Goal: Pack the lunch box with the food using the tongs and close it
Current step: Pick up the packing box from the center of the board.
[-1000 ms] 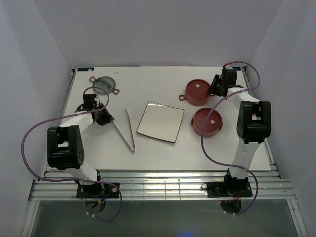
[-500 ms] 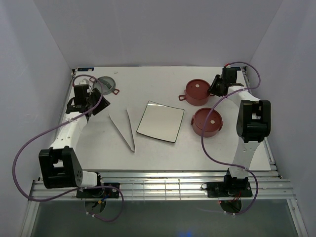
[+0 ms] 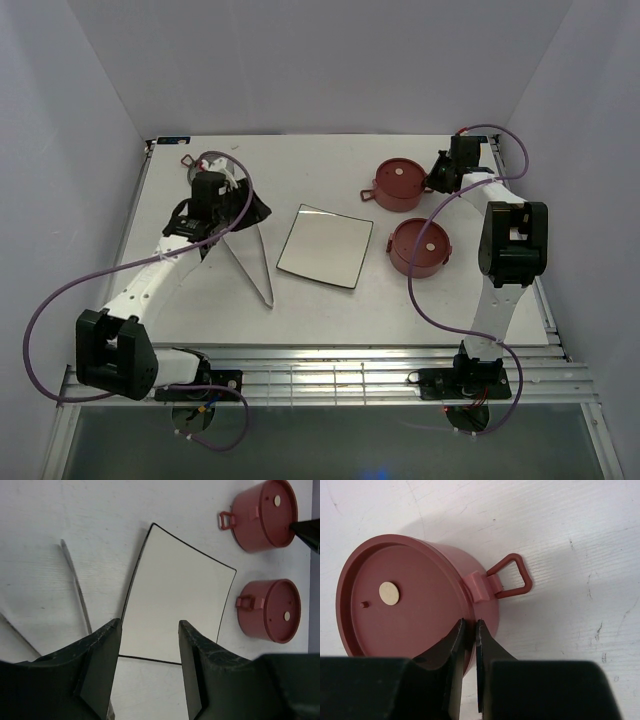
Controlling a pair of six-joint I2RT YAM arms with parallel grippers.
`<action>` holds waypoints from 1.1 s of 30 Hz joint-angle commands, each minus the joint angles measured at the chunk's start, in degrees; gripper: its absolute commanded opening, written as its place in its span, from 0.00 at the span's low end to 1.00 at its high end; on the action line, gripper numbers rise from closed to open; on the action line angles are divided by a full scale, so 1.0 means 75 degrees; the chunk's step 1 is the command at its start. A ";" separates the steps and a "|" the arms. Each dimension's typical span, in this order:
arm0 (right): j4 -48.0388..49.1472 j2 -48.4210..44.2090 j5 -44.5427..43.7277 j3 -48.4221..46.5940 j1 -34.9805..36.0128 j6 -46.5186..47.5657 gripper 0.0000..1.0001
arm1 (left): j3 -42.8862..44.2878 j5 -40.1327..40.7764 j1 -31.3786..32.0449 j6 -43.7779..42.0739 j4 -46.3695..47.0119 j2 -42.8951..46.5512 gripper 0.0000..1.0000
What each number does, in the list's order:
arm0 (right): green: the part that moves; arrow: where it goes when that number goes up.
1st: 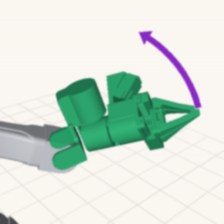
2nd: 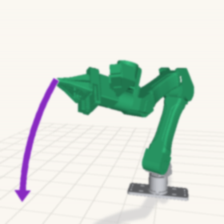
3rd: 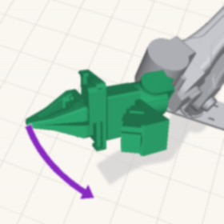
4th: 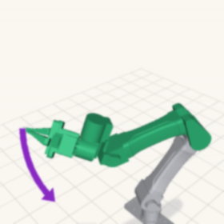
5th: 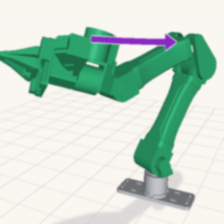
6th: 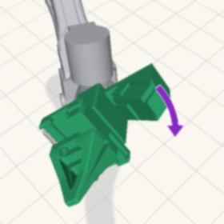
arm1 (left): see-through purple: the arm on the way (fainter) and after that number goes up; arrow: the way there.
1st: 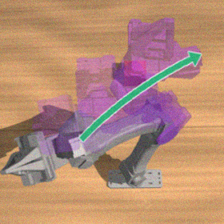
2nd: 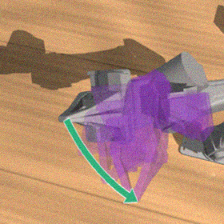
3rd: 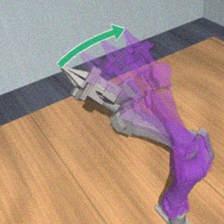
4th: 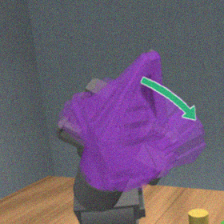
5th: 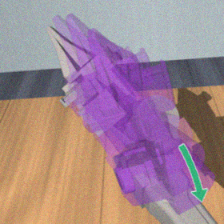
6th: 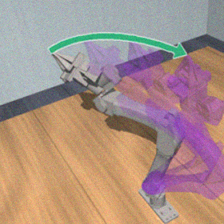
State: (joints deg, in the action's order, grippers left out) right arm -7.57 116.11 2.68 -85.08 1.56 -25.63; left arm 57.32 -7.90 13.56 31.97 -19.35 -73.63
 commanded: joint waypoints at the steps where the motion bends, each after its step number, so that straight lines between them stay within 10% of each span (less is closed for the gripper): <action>1: -0.0186 0.0081 -0.0076 -0.0094 0.0026 -0.0391 0.08 | -0.0037 0.0279 0.0687 0.0074 0.0424 -0.0237 0.60; 33: -0.1522 -0.1360 -0.0966 -0.0786 -0.0115 -0.0779 0.08 | 0.0010 0.0268 0.2293 -0.0254 0.1338 -0.1481 0.61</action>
State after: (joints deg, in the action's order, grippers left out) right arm -23.22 112.81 -4.78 -90.06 0.91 -30.89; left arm 57.71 -6.70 30.17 30.83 -10.68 -86.89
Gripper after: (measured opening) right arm 0.143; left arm 0.609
